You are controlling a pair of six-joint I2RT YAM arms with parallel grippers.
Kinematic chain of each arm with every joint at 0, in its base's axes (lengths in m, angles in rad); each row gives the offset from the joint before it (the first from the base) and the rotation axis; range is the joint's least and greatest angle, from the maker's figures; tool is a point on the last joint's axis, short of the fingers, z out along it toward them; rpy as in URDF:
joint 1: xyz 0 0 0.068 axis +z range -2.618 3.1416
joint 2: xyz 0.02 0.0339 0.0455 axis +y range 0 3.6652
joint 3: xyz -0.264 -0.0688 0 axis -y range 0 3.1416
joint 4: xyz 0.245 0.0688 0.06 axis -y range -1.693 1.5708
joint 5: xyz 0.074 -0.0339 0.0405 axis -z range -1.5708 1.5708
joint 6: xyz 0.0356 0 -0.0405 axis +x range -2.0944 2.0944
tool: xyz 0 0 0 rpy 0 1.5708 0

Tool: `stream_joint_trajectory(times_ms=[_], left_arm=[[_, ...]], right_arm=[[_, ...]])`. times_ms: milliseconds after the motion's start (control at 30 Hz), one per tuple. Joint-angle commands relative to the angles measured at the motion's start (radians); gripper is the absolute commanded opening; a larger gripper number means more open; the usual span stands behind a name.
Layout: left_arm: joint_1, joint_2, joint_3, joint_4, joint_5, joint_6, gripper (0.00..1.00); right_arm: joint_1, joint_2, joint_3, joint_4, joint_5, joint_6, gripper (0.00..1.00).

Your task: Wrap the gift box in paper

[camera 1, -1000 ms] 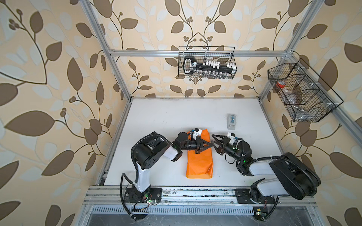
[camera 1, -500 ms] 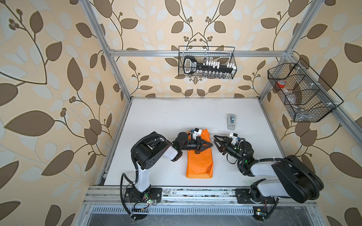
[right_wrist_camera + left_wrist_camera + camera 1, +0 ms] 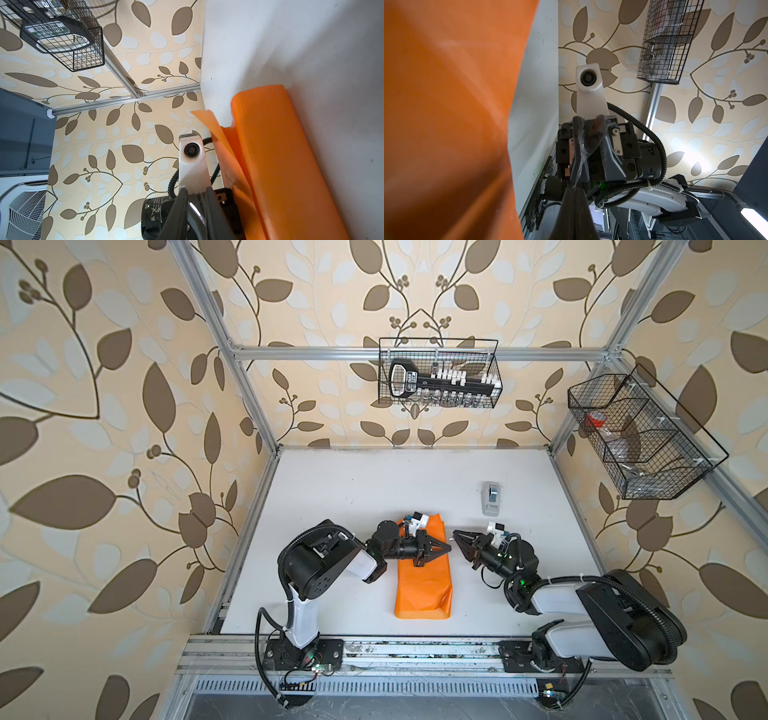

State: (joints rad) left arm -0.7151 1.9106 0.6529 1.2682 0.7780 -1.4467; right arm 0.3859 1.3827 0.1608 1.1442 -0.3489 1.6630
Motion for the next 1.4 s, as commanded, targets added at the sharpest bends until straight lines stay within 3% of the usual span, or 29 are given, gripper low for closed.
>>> stream_joint_trajectory(times_ms=[0, 400, 600, 633, 800, 1067, 1167, 1367], left_arm=[[-0.019, -0.009, -0.002, 0.003, 0.015, -0.011, 0.00], [-0.018, -0.011, -0.006, 0.002, 0.012, -0.012, 0.00], [-0.018, -0.010, -0.004, 0.000, 0.007, -0.012, 0.00], [-0.018, -0.008, -0.004, 0.000, 0.007, -0.011, 0.02], [-0.018, 0.000, -0.006, 0.008, 0.001, -0.012, 0.32], [-0.018, 0.004, -0.006, 0.019, -0.003, -0.012, 0.43], [-0.018, 0.009, -0.002, 0.025, -0.003, -0.015, 0.43], [-0.019, 0.036, 0.001, 0.075, 0.009, -0.032, 0.21]], right_arm=[[-0.007, -0.009, -0.017, 0.011, -0.012, 0.045, 0.16], [-0.018, -0.021, -0.022, 0.003, -0.024, 0.043, 0.00], [-0.043, -0.047, -0.032, -0.028, -0.032, 0.031, 0.00], [-0.048, -0.056, -0.035, -0.041, -0.032, 0.027, 0.00], [-0.066, -0.136, -0.038, -0.163, -0.020, -0.017, 0.00], [-0.124, -0.340, -0.036, -0.424, 0.009, -0.109, 0.00], [-0.142, -0.401, -0.025, -0.503, 0.022, -0.138, 0.00], [-0.124, -0.419, 0.010, -0.524, 0.047, -0.156, 0.00]])
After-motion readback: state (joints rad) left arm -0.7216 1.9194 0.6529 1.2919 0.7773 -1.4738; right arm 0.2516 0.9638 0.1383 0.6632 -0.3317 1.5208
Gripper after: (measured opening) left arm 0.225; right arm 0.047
